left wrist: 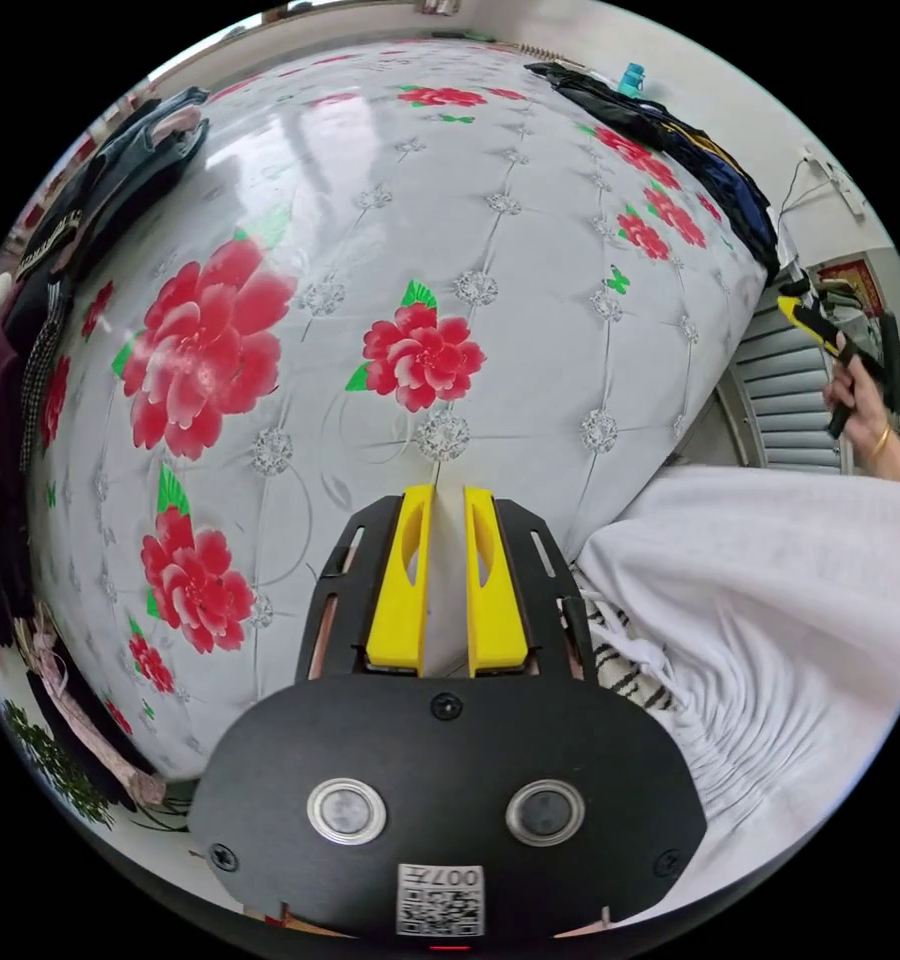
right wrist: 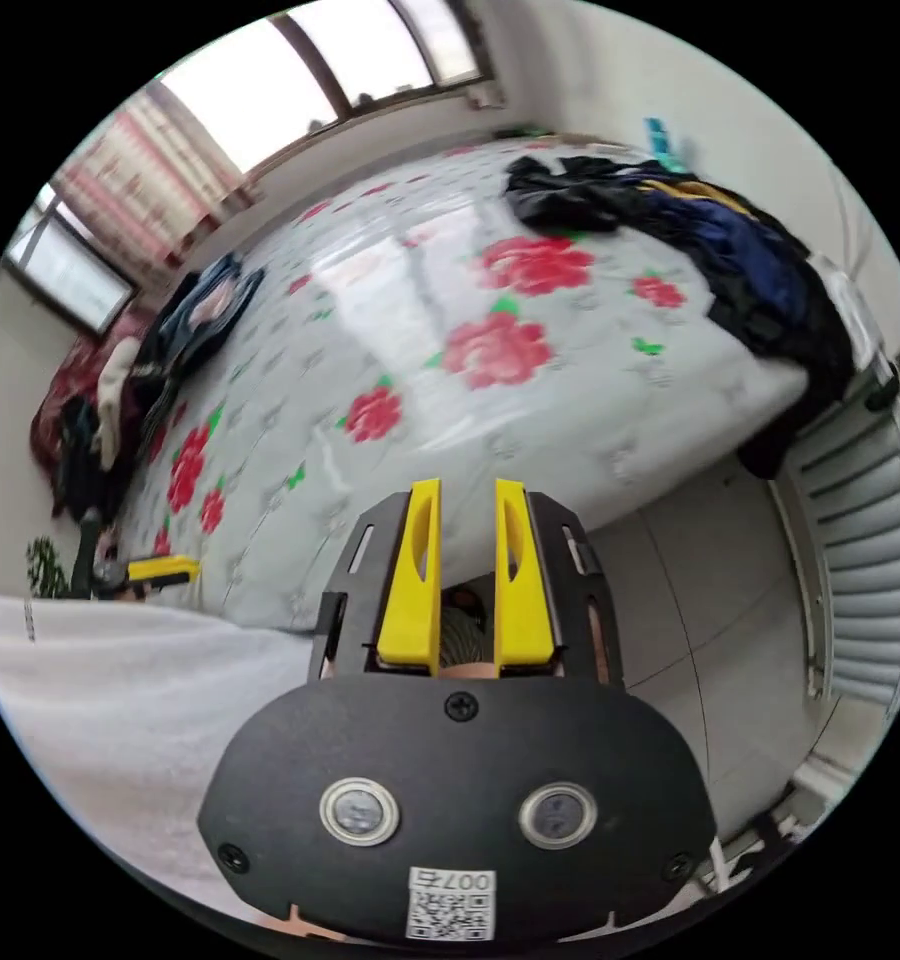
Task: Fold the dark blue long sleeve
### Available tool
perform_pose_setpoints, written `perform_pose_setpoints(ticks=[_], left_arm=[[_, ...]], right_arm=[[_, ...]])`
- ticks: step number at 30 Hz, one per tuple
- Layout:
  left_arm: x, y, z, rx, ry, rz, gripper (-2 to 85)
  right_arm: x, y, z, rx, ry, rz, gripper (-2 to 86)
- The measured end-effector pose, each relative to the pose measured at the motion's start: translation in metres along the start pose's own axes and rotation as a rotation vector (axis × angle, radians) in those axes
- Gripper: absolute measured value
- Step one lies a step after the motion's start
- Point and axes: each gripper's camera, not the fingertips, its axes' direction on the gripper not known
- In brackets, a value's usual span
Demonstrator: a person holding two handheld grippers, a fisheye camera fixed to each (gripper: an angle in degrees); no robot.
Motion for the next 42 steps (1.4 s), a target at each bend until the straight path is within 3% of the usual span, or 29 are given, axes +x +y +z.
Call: perform_pose_setpoints(ticks=[6, 9, 15, 20, 23, 28, 31, 37, 42], left_arm=[[-0.015, -0.008, 0.019, 0.024, 0.063, -0.069, 5.4], [-0.011, -0.026, 0.027, -0.055, 0.024, -0.086, 4.2], [0.007, -0.070, 0.046, -0.244, -0.152, -0.415, -0.5], [0.059, -0.095, 0.048, 0.048, 0.257, -0.530, -0.9], [0.079, -0.100, 0.054, 0.096, 0.366, -0.549, -1.0], [0.076, -0.097, 0.054, 0.067, 0.365, -0.548, -1.0], [0.060, -0.088, 0.048, 0.115, 0.376, -0.576, -1.0], [0.031, -0.054, 0.043, 0.300, 0.503, -0.638, -1.0], [0.012, -0.008, 0.036, 0.381, 0.478, -0.665, -1.0]], right_arm=[[0.116, -0.085, -0.035, 0.186, 0.124, 0.170, 5.6], [0.183, -0.136, -0.034, 0.201, 0.144, 0.258, 5.8], [0.284, -0.226, -0.014, 0.166, 0.149, 0.291, 6.0], [0.332, -0.277, 0.030, 0.030, 0.138, 0.253, 4.7], [0.349, -0.298, 0.063, -0.113, 0.029, 0.255, 2.3], [0.310, -0.313, 0.050, 0.036, -0.071, 0.079, 0.2], [0.255, -0.315, 0.036, 0.097, -0.255, -0.096, -0.1], [0.083, -0.284, 0.040, -0.107, -0.685, -0.636, -0.2], [-0.092, -0.197, 0.063, -0.401, -1.046, -1.025, 0.3]])
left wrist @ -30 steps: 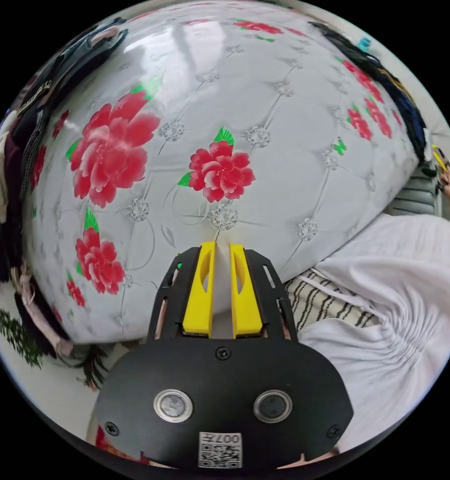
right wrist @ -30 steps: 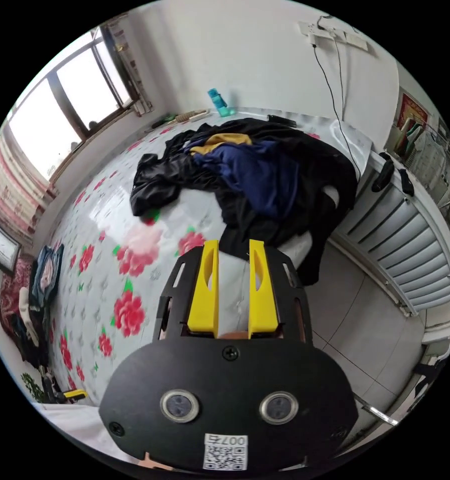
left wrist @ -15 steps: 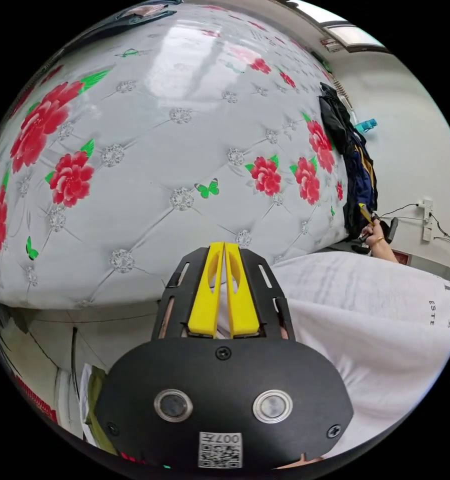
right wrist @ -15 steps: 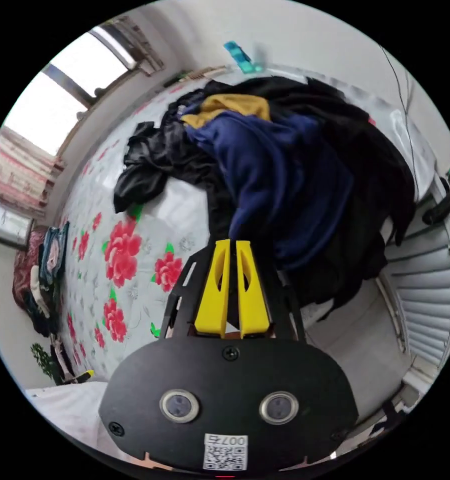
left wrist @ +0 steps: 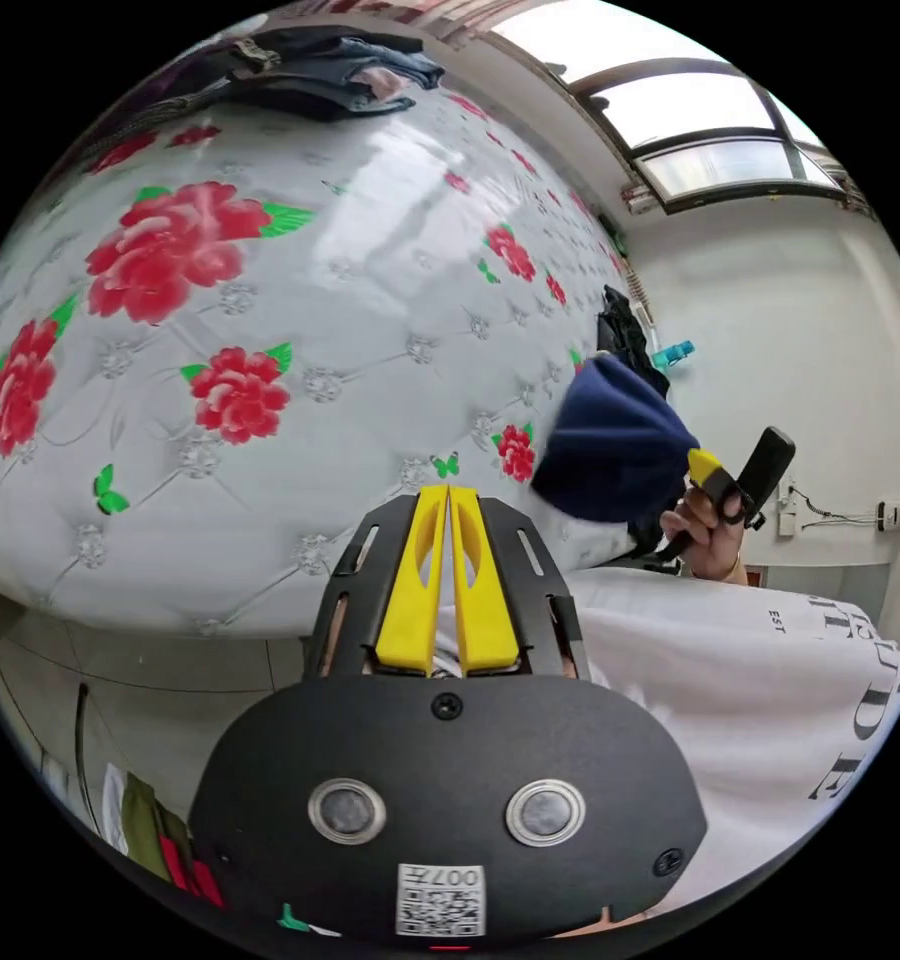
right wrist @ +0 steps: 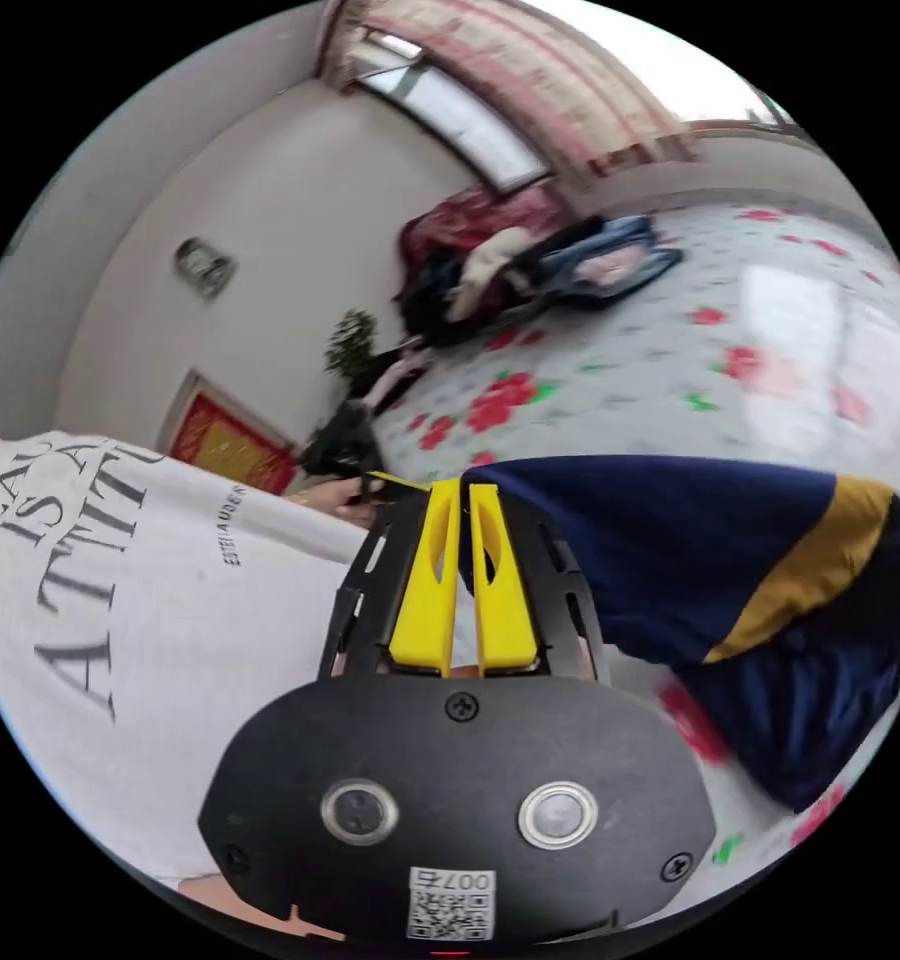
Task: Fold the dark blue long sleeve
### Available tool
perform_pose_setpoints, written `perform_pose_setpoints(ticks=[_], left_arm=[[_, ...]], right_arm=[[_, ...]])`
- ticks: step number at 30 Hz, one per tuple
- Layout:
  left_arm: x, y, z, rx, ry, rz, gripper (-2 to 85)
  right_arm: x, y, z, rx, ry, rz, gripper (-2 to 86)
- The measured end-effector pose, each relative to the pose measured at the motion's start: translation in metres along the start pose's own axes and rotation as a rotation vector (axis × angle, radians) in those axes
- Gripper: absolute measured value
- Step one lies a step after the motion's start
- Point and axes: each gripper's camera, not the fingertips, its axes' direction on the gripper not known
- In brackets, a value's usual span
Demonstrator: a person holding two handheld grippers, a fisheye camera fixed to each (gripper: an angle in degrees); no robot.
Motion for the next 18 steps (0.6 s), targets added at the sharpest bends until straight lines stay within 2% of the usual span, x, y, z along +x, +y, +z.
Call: perform_pose_setpoints(ticks=[4, 7, 13, 18], left_arm=[[-0.042, 0.029, -0.038, 0.102, -0.061, -0.082, -0.9], [-0.073, 0.055, -0.062, 0.171, -0.110, -0.165, -0.8], [-0.086, 0.093, -0.090, 0.250, -0.243, -0.150, 2.0], [-0.066, 0.086, -0.077, 0.179, -0.250, 0.046, 8.1]], right_arm=[[-0.020, -0.034, 0.071, -0.148, -0.066, -0.118, 1.7], [-0.017, -0.031, 0.059, -0.094, -0.002, -0.121, 3.6], [0.054, -0.003, 0.005, -0.029, 0.316, 0.191, 6.0], [0.102, -0.022, -0.039, 0.045, 0.531, 0.331, 6.9]])
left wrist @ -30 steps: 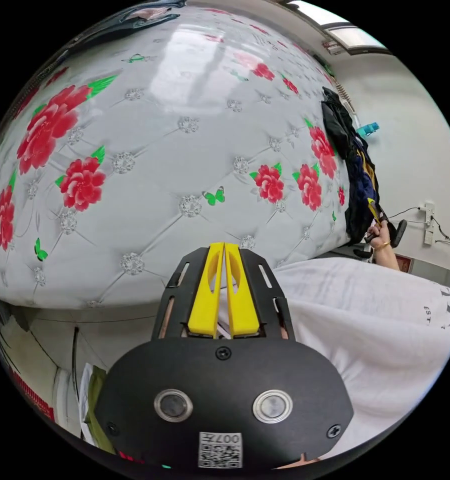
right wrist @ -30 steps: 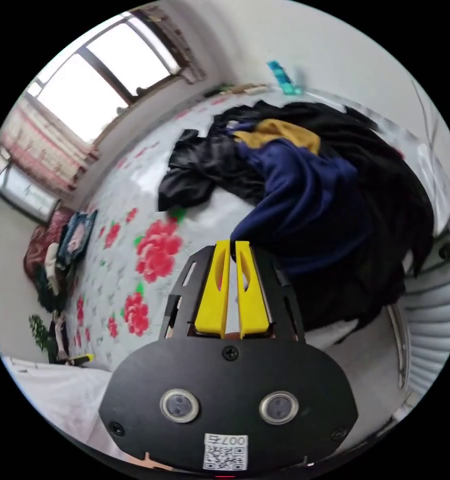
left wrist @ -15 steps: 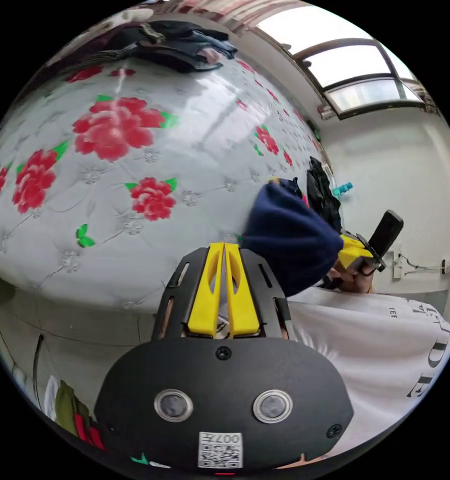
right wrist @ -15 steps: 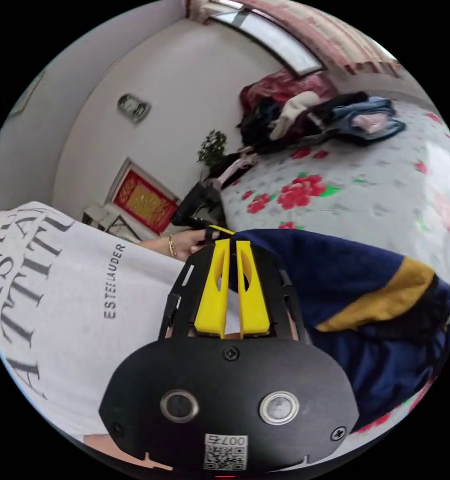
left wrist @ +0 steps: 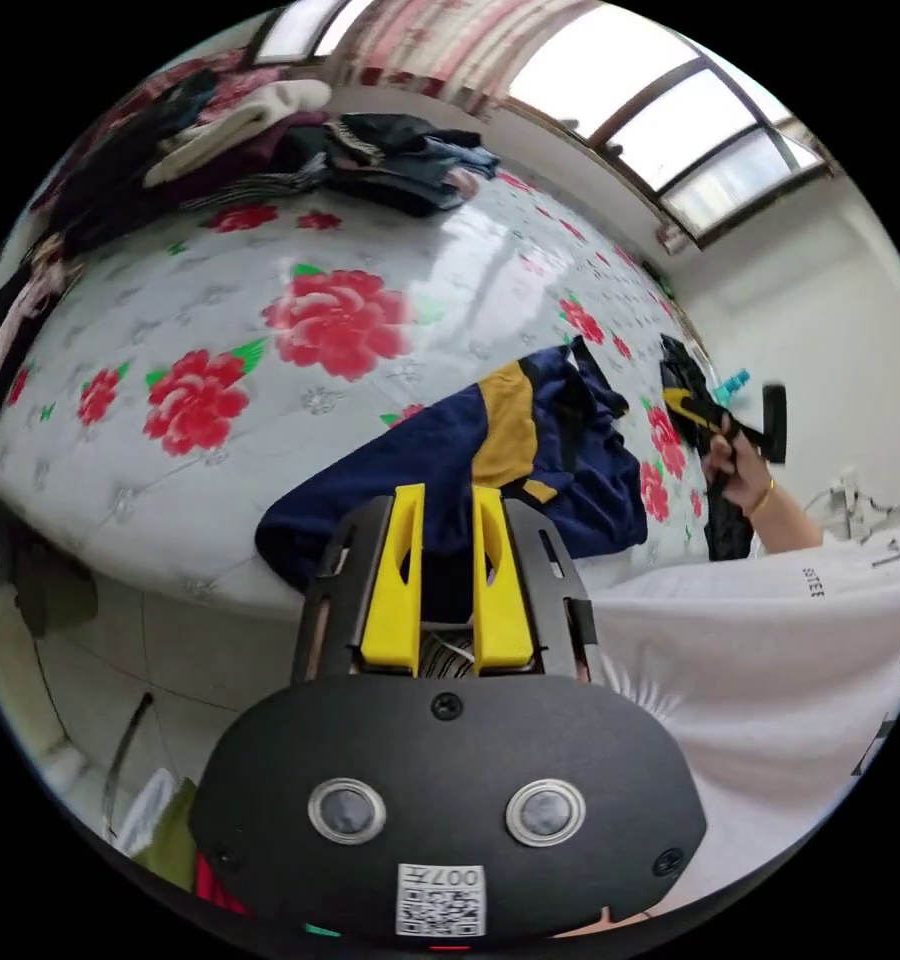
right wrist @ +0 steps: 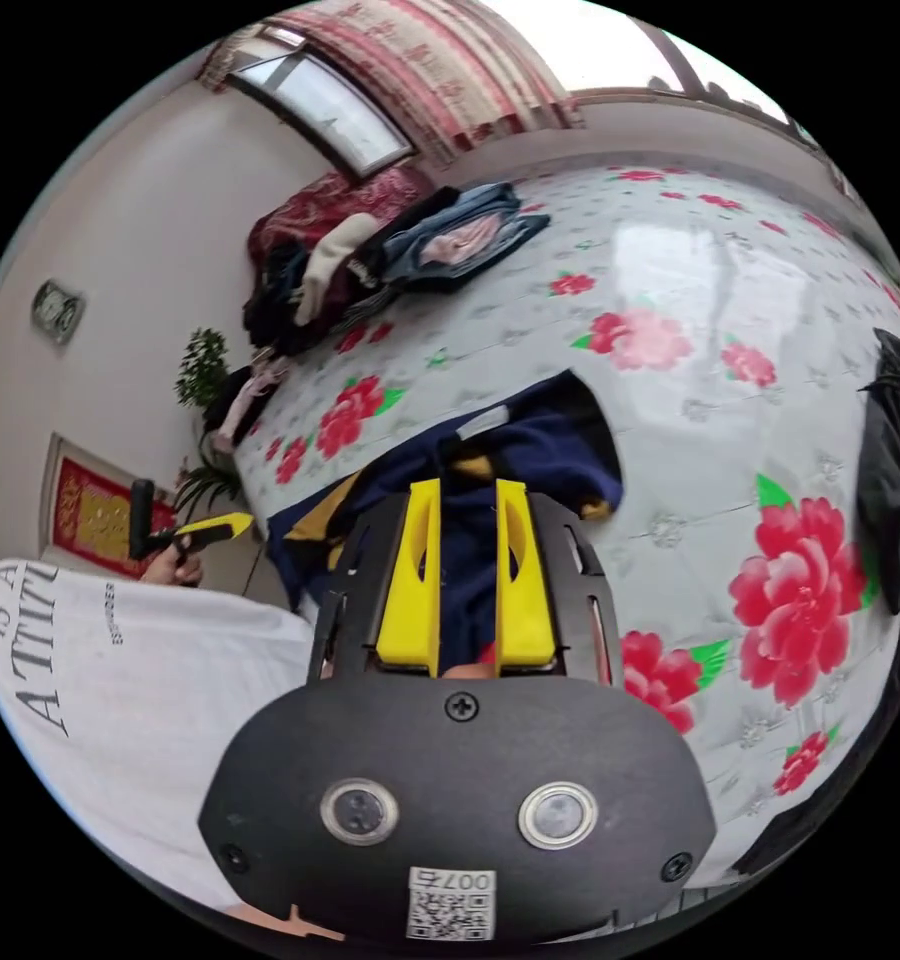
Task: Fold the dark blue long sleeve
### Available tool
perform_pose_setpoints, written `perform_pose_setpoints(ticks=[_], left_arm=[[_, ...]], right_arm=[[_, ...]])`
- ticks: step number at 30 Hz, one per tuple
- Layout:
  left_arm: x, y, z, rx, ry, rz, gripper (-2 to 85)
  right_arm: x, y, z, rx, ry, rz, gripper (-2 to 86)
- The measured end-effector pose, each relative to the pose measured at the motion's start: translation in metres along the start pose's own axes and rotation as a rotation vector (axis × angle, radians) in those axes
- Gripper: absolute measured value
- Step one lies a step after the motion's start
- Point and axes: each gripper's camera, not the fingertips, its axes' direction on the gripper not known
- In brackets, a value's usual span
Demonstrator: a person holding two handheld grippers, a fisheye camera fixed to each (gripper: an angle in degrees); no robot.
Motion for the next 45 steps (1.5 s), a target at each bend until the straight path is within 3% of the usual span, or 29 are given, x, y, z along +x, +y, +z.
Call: perform_pose_setpoints(ticks=[9, 12, 13, 17, 19, 22, 31, 36, 41, 45], left_arm=[[0.094, -0.011, 0.076, -0.210, -0.030, 0.507, 11.1], [0.094, -0.003, 0.111, -0.284, -0.145, 0.480, 7.2], [0.089, 0.001, 0.109, -0.228, -0.127, 0.460, 5.3], [0.063, 0.002, 0.097, -0.284, 0.012, 0.350, 0.2], [0.049, 0.005, 0.084, -0.268, 0.055, 0.288, -0.4], [0.027, 0.014, 0.043, -0.141, 0.138, 0.150, -0.8], [-0.010, 0.066, -0.121, 0.418, 0.335, -0.028, -0.9], [0.011, 0.105, -0.217, 0.691, 0.315, 0.071, -1.0], [0.054, 0.169, -0.312, 1.006, 0.332, 0.251, -1.0], [0.085, 0.209, -0.355, 1.159, 0.342, 0.365, -1.0]], right_arm=[[0.072, -0.060, 0.057, -0.122, 0.188, 0.162, 6.8], [0.088, -0.060, 0.084, -0.182, 0.184, 0.211, 6.0], [0.090, -0.059, 0.091, -0.206, 0.169, 0.215, 5.8], [0.067, -0.040, 0.096, -0.154, 0.271, 0.131, 2.2], [0.061, -0.031, 0.100, -0.230, 0.200, 0.084, 0.9], [0.057, -0.013, 0.082, -0.207, 0.114, 0.068, 0.1], [0.003, 0.016, -0.095, 0.224, -0.027, -0.130, -0.2], [-0.091, 0.072, -0.250, 0.624, -0.033, -0.422, -0.2], [-0.147, 0.155, -0.368, 0.927, 0.039, -0.571, -0.2], [-0.182, 0.228, -0.432, 1.104, 0.081, -0.627, -0.2]])
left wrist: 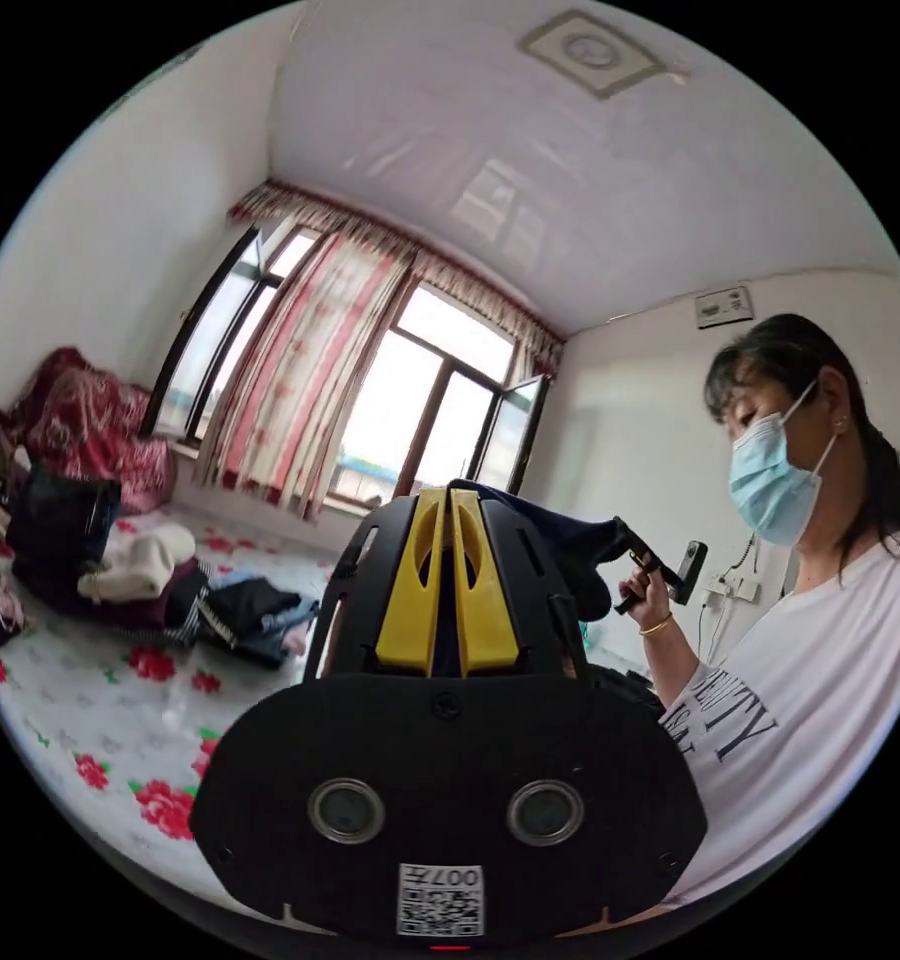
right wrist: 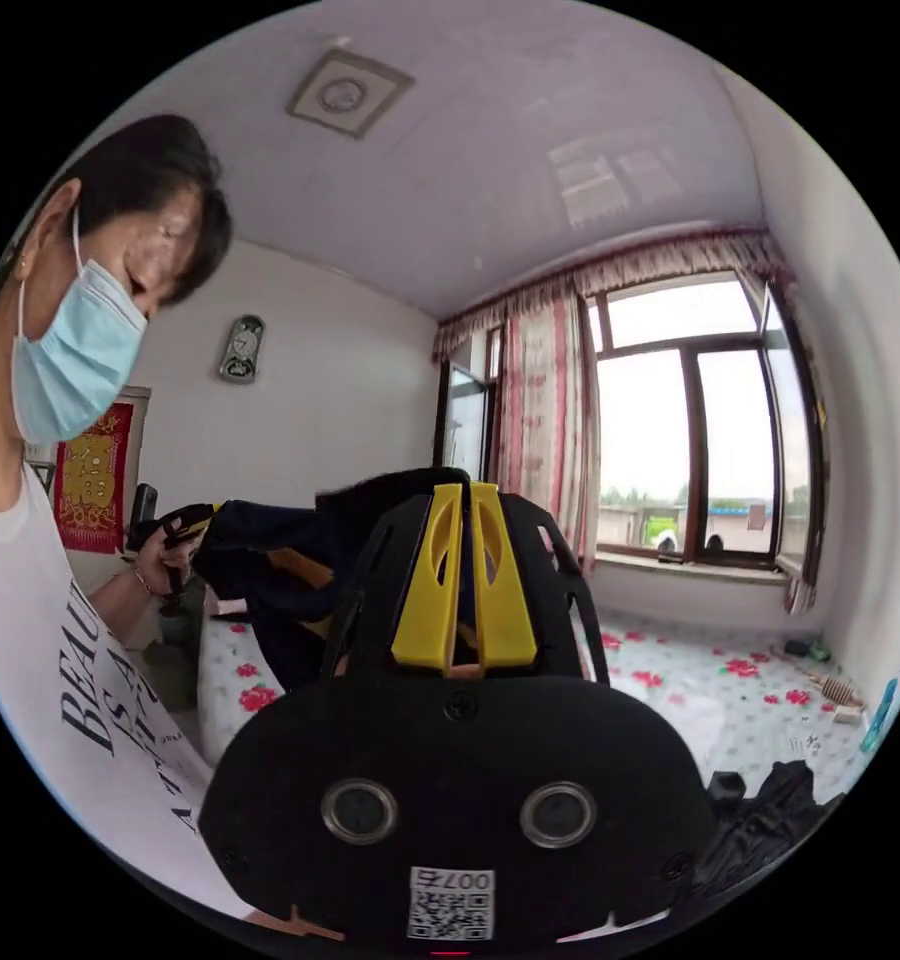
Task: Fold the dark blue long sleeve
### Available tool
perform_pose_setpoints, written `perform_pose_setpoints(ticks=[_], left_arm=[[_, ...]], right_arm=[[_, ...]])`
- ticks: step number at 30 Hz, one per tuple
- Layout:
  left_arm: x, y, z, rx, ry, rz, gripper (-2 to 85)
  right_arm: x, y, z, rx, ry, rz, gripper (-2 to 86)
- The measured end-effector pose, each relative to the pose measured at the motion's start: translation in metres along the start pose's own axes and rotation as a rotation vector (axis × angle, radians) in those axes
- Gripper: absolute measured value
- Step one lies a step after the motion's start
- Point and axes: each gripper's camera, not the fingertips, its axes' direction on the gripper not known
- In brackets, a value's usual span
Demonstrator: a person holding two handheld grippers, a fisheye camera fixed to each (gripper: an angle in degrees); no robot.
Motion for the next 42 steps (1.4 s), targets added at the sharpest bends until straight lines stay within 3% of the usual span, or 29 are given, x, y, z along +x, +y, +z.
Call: perform_pose_setpoints(ticks=[7, 13, 19, 22, 24, 28, 31, 36, 42], left_arm=[[0.068, -0.037, -0.051, 0.265, 0.124, 0.192, -1.0], [0.078, -0.052, -0.035, 0.219, -0.016, 0.306, -1.0], [-0.019, -0.049, 0.075, -0.114, -0.176, 0.158, -0.8], [-0.103, -0.026, 0.150, -0.333, -0.275, -0.058, 0.0], [-0.141, -0.006, 0.177, -0.445, -0.388, -0.163, 1.6], [-0.178, 0.045, 0.187, -0.566, -0.426, -0.233, 5.1], [-0.195, 0.106, 0.189, -0.789, -0.467, -0.297, 5.8], [-0.209, 0.195, 0.184, -1.086, -0.502, -0.497, 7.1], [-0.225, 0.210, 0.210, -1.246, -0.580, -0.439, 7.4]], right_arm=[[-0.050, -0.036, -0.090, 0.208, 0.087, -0.089, -0.3], [-0.063, -0.045, -0.080, 0.178, 0.177, -0.164, -0.3], [-0.014, -0.016, 0.044, -0.105, 0.229, -0.137, 0.1], [0.033, 0.037, 0.143, -0.331, 0.264, -0.081, 0.8], [0.076, 0.097, 0.203, -0.580, 0.299, 0.090, 1.8], [0.097, 0.186, 0.213, -0.743, 0.265, 0.237, 3.4], [0.094, 0.271, 0.199, -0.945, 0.270, 0.296, 4.4], [0.091, 0.396, 0.160, -1.252, 0.273, 0.607, 6.0], [0.096, 0.439, 0.182, -1.440, 0.367, 0.500, 6.6]])
